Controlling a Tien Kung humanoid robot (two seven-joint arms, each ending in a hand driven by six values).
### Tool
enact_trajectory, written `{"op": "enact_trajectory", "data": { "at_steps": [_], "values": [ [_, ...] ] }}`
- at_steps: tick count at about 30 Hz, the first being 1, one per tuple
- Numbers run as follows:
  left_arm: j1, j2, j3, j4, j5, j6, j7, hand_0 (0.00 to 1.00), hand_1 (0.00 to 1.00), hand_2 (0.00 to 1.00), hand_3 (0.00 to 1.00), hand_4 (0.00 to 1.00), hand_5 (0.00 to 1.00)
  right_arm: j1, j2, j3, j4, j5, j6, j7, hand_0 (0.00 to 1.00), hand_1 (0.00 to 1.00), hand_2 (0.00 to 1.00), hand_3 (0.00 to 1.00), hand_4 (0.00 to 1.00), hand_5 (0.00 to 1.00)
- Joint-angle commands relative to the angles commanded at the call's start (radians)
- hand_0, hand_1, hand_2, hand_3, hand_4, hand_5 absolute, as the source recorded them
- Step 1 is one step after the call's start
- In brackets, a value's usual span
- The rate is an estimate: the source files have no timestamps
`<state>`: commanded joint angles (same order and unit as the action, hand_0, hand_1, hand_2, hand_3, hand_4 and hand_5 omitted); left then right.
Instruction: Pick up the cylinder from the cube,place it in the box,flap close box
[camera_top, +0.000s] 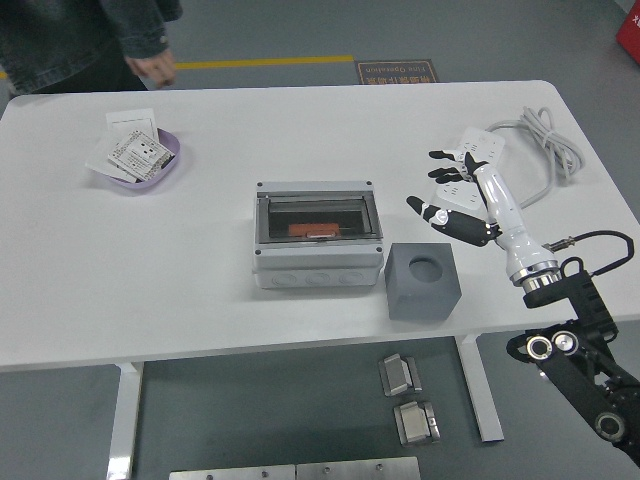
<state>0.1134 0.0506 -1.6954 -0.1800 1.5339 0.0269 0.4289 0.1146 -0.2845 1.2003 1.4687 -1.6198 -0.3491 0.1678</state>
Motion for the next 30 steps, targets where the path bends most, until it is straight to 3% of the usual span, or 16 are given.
{"op": "enact_trajectory", "data": {
  "at_steps": [7, 20, 30],
  "values": [
    [0.004, -0.001, -0.001, 0.000, -0.005, 0.002, -0.002, 0.643, 0.652, 0.560, 0.667, 0.697, 0.331, -0.023, 0.055, 0.104, -0.005, 0.066, -0.016, 0.055, 0.695, 0.601, 0.647, 0.759, 0.900, 0.416],
    [0.013, 0.013, 0.011, 0.000, -0.039, 0.007, -0.005, 0.643, 0.652, 0.560, 0.667, 0.696, 0.331, -0.029, 0.114, 0.100, -0.033, 0.164, -0.036, 0.113, 0.687, 0.596, 0.645, 0.738, 0.904, 0.420],
    [0.009, 0.023, 0.023, 0.000, -0.063, 0.011, -0.005, 0.643, 0.652, 0.560, 0.667, 0.697, 0.333, -0.059, 0.149, 0.129, -0.049, 0.125, -0.049, 0.106, 0.688, 0.594, 0.645, 0.735, 0.904, 0.420]
  ]
}}
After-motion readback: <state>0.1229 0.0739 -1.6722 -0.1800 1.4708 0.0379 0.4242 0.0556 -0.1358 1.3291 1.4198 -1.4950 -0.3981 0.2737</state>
